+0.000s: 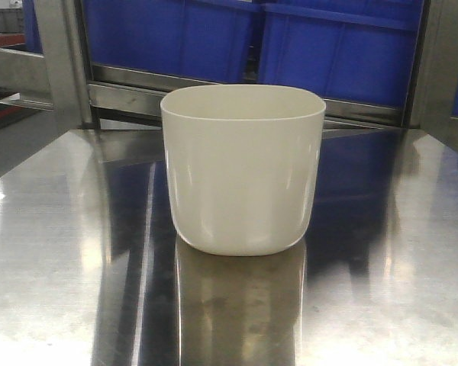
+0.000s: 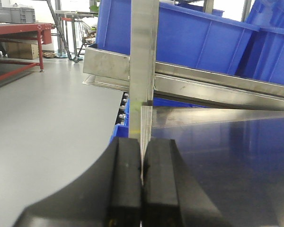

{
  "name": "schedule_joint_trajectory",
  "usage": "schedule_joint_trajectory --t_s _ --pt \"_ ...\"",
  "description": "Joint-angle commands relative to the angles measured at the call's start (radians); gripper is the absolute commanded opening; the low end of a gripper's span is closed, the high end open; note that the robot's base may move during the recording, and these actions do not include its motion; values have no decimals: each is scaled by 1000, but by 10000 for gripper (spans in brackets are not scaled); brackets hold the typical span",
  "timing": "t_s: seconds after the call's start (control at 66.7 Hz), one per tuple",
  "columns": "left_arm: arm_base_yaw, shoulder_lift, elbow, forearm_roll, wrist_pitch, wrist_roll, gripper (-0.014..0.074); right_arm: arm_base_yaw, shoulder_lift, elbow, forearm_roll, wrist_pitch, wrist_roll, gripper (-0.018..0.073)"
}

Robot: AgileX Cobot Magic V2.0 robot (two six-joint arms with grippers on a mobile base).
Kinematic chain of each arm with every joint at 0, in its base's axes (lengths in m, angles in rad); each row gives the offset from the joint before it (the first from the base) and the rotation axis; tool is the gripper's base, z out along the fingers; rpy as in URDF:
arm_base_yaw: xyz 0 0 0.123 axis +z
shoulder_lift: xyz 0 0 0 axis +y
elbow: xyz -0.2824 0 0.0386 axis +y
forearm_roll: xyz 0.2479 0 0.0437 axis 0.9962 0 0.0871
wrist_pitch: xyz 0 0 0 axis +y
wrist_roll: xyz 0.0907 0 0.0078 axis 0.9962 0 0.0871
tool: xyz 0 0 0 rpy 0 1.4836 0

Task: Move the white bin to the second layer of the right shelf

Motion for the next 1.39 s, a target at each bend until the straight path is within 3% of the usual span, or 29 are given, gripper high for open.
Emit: schedule_joint_trajectory --t_s 0.0,0.315,0.72,0.794,0.869,1.019,1.244,1.379 --pt "-6 -3 37 -9 -86 -10 85 -6 -19 -15 -7 -86 0 56" --pt "-6 -3 37 -9 -86 -10 85 -6 -19 -15 -7 -91 0 56" --pt "-6 -3 37 -9 -86 -10 85 -6 -8 -16 -6 -195 1 56" --pt "-6 -3 37 -9 -86 -10 85 -6 36 -33 39 -186 23 56" --pt "-6 -3 37 -9 -86 -10 85 -6 110 -85 80 -128 46 56" --pt "-6 -3 37 -9 -86 -10 85 -6 286 -253 72 7 43 56" --pt "-6 -3 37 -9 -86 -10 85 -6 517 -499 71 54 43 56" --pt "-6 -3 37 -9 -86 -10 85 -6 666 -655 71 214 43 56"
